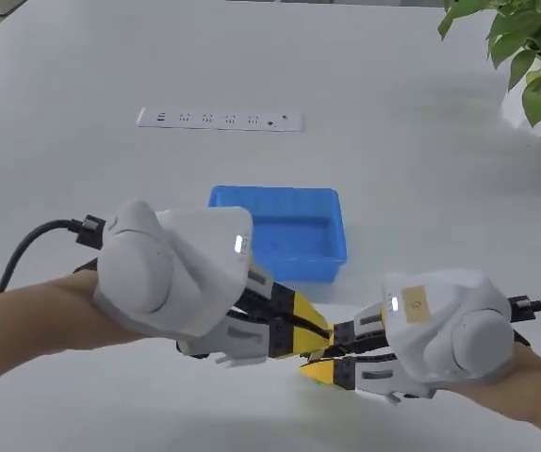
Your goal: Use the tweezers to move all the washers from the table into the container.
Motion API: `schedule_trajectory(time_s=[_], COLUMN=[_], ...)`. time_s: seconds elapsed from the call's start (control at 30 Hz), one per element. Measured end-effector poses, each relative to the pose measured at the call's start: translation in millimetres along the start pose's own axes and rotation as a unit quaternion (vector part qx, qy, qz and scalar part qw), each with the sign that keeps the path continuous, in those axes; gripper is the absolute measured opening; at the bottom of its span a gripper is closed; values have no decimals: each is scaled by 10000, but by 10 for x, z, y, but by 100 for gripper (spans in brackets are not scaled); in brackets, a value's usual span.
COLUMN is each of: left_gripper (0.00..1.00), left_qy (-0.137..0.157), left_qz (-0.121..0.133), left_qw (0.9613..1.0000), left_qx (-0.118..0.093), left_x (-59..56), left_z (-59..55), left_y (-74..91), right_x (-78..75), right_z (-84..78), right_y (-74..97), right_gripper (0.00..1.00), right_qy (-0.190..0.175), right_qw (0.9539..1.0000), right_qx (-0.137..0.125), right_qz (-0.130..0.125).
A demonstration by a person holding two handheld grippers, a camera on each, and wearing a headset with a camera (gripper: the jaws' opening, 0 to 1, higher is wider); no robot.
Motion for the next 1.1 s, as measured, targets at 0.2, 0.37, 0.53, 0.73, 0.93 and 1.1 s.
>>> schedule_trajectory(time_s=[0.2, 0.37, 0.53, 0.73, 0.93, 1.1], left_gripper=[4, 4, 4, 4, 4, 4], left_qy=[30, 106, 193, 197, 218, 346], left_qz=[32, 64, 187, 319, 640, 758], left_qw=[10000, 9999, 9996, 9993, 9977, 9964], left_qx=[-9, -20, -84, -47, -81, -152], left_x=[-50, -95, -89, -47, 102, 184], left_z=[-29, -45, -51, -56, -105, -138], left_y=[83, 171, 242, 379, 494, 550], right_x=[30, 89, 81, 72, 116, 133], right_z=[59, 130, 131, 121, 166, 156], right_y=[-72, -135, -149, -107, -93, -107], right_gripper=[7, 11, 14, 24, 34, 36], right_qy=[-24, -59, -220, -353, -417, -604], right_qw=[10000, 10000, 9996, 9991, 9988, 9979], right_qx=[-22, -24, -36, -8, -113, -152], right_qz=[-2, -51, -150, -251, -213, -154])
Point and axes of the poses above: the centre of the closed fingertips' face, and the gripper's own axes: y roughly backward along the fingers, x roughly to its left, z roughly out of its top, the point moved 5 cm from there along y, roughly backward along the fingers, and after that the axes turned 5 degrees about -x, right-handed, at the moved point
